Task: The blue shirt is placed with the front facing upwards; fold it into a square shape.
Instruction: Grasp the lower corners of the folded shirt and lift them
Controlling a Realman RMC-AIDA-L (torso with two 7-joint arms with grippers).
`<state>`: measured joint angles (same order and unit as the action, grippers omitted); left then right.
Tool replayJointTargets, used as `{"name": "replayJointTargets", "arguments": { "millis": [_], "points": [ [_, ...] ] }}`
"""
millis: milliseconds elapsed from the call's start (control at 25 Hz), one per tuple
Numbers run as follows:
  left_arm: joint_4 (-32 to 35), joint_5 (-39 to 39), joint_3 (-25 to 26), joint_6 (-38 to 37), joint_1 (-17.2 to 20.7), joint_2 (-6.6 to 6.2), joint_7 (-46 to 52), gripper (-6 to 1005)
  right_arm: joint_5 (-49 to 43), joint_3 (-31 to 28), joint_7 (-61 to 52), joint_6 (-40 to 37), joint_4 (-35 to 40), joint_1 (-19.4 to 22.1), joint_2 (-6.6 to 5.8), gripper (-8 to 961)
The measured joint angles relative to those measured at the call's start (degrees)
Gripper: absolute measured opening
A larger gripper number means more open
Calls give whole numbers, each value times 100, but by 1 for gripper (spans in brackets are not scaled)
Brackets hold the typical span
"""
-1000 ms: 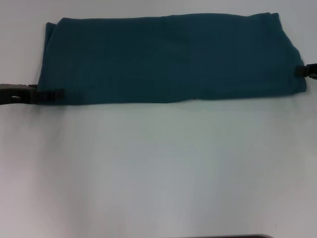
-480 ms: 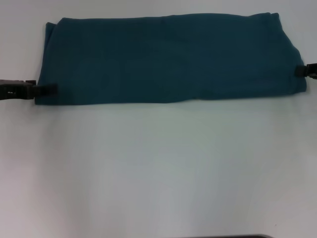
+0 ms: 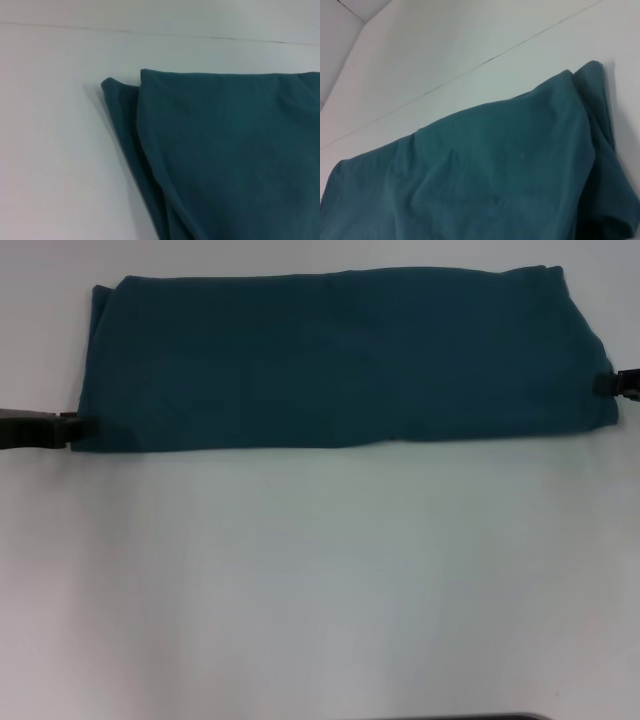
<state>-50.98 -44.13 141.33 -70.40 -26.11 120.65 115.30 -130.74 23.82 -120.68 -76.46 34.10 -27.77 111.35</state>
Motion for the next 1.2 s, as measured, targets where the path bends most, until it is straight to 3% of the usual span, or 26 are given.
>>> {"name": "replayJointTargets", "arguments": {
  "millis": [440, 920, 1200],
  "points": [
    [-35, 1, -17, 8, 1, -6, 1, -2, 32, 0, 27, -11, 0, 24, 1, 9],
    [-55, 2, 17, -210, 45, -56, 1, -1, 32, 0, 130, -135, 34, 162, -10, 9],
    [-137, -2, 56, -586, 57, -88, 1, -1, 34, -141, 294, -381, 63, 305, -100, 9]
  ]
}}
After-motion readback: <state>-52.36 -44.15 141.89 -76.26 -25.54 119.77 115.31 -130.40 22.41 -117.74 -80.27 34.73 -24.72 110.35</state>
